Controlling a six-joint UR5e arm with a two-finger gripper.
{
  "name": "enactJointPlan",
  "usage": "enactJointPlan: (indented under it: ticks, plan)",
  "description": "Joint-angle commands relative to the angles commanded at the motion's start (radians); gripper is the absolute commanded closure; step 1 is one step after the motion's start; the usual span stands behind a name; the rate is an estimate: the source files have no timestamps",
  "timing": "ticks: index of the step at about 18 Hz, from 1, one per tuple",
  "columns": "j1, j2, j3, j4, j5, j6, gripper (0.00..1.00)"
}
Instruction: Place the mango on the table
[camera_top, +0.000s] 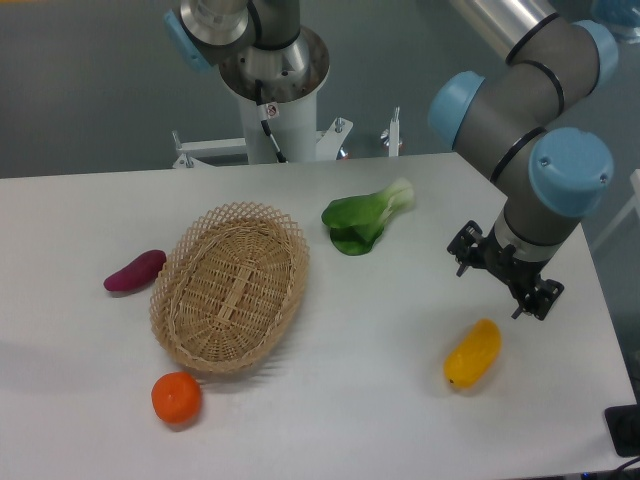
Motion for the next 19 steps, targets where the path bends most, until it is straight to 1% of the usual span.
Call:
enactJointPlan:
  ticks: [19]
  plan:
    - [0.002,0.000,-0.012,0.005,-0.003,-0.002,0.00]
